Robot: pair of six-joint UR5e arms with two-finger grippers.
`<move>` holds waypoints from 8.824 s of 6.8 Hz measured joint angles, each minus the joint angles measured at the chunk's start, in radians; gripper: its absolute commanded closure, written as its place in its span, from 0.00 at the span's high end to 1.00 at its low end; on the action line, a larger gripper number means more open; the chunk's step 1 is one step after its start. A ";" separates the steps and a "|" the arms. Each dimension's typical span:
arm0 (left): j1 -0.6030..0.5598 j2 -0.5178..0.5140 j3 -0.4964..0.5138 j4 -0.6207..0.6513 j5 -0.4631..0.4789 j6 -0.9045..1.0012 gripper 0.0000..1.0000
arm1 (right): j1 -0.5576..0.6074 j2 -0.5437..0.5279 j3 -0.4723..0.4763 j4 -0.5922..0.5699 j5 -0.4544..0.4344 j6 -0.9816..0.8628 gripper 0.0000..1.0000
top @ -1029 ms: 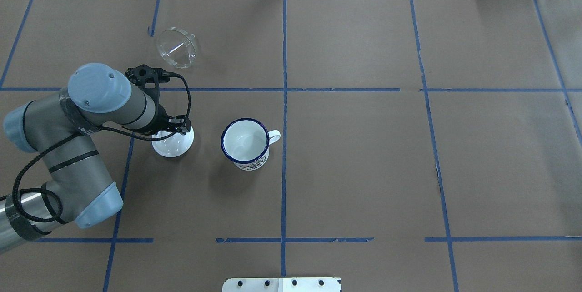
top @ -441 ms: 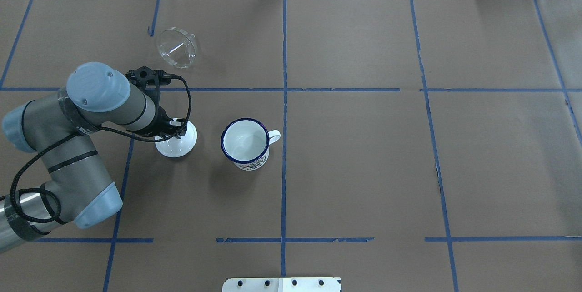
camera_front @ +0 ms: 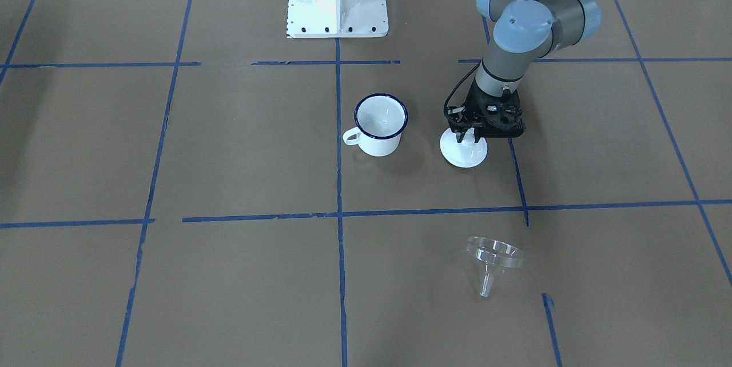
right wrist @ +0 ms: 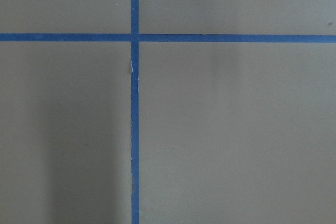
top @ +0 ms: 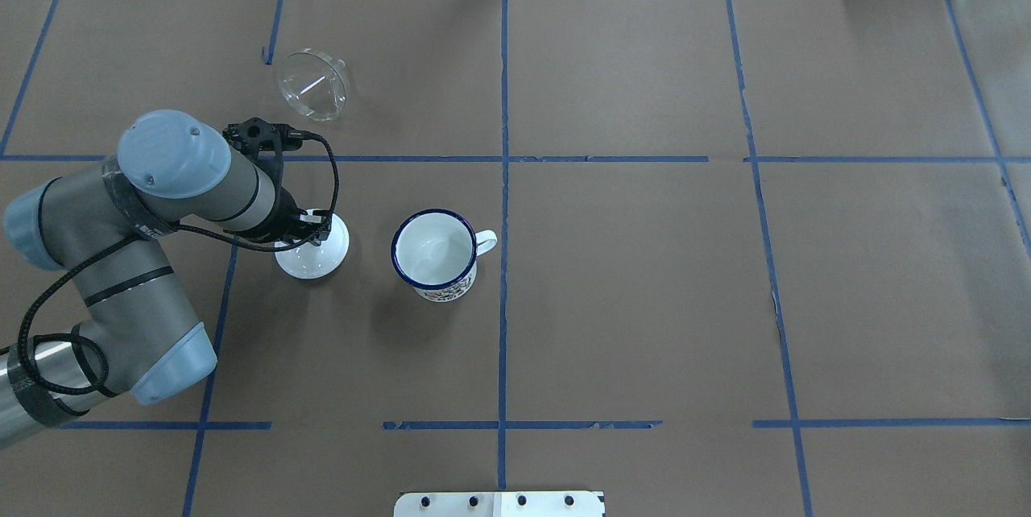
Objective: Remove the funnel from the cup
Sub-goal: 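Lift the white lid and carry it over the mug, then lower the lid onto the mug opening with the left gripper, then open the left gripper and withdraw it away from the mug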
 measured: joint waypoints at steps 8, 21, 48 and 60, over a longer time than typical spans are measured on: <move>0.008 -0.310 -0.255 0.631 -0.077 -0.077 0.00 | 0.000 0.000 0.000 0.000 0.000 0.000 1.00; 0.077 -0.429 0.004 0.480 -0.029 -0.119 0.00 | 0.000 0.001 0.000 0.000 0.000 0.000 1.00; 0.169 -0.382 0.012 0.338 -0.037 -0.123 1.00 | 0.000 0.001 0.000 0.000 0.000 0.000 1.00; -0.398 -0.115 -0.154 0.344 -0.217 0.565 1.00 | 0.000 0.000 0.000 0.000 0.000 0.000 1.00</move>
